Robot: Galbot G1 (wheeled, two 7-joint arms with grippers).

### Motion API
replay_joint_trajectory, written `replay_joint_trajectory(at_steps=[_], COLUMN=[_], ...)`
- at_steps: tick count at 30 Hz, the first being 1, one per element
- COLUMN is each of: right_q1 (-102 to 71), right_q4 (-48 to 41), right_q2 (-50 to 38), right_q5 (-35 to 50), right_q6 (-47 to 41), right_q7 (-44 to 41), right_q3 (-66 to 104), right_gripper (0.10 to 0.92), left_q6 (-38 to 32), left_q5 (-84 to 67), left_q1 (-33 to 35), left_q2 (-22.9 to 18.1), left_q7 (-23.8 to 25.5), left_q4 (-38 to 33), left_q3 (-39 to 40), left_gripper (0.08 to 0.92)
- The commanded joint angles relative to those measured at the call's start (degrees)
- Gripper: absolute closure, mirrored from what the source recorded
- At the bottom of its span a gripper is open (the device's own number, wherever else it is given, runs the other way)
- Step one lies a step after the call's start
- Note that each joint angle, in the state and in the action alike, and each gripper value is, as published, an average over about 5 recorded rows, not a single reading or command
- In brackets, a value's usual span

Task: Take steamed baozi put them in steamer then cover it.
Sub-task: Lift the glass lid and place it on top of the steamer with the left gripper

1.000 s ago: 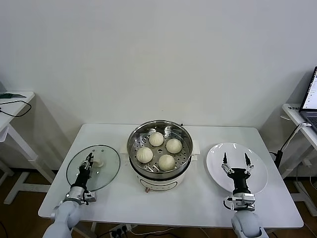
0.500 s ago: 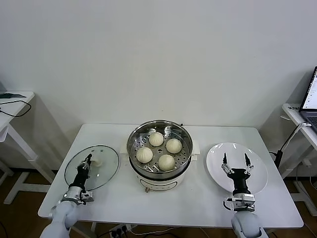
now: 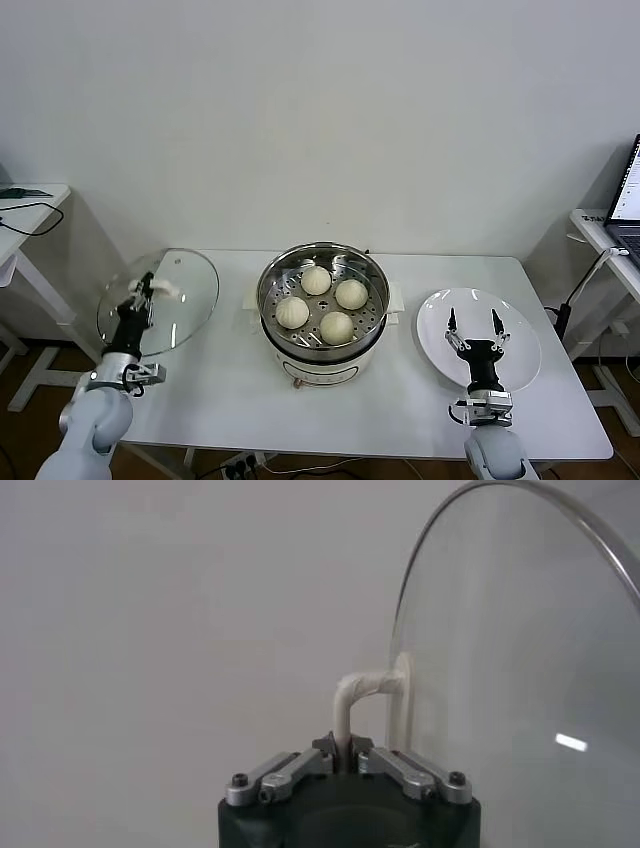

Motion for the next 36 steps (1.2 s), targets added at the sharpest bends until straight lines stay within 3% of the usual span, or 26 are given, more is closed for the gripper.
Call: replay_joint_trajectory(at_steps=[1, 6, 14, 24, 36], right_q1=[-0.1, -0.2, -0.1, 0.1, 0.3], right_q4=[0.1, 0.1, -0.1, -0.9, -1.2], right_q2=[0.1, 0.1, 0.7, 0.9, 1.4], right_q5=[0.1, 0.1, -0.1, 0.0, -0.5], right_q6=[0.0, 0.1, -0.1, -0.9, -1.3], right_q7=[0.1, 0.1, 0.1, 0.0, 0.0], right_q3=[0.4, 0.6, 0.7, 1.0, 1.0], right_gripper=[0.203, 0.203, 0.203, 0.203, 0.203], left_q6=[15.8, 22.5, 32.4, 38.6, 39.6], left_q5=[-2.7, -1.3, 2.9, 9.4, 19.2], left_q1=[2.3, -0.6, -7.5, -15.2, -17.6], left_q2=[1.9, 0.0, -6.3, -12.5, -18.2], left_q7=[8.0, 11.4, 17.3, 24.0, 26.4], left_q4=[-30.3, -32.8, -27.8, -17.9, -10.2], left_q3=[7.2, 20.6, 37.5, 45.0, 46.9], left_gripper=[0.812, 0.812, 0.812, 0.812, 0.812])
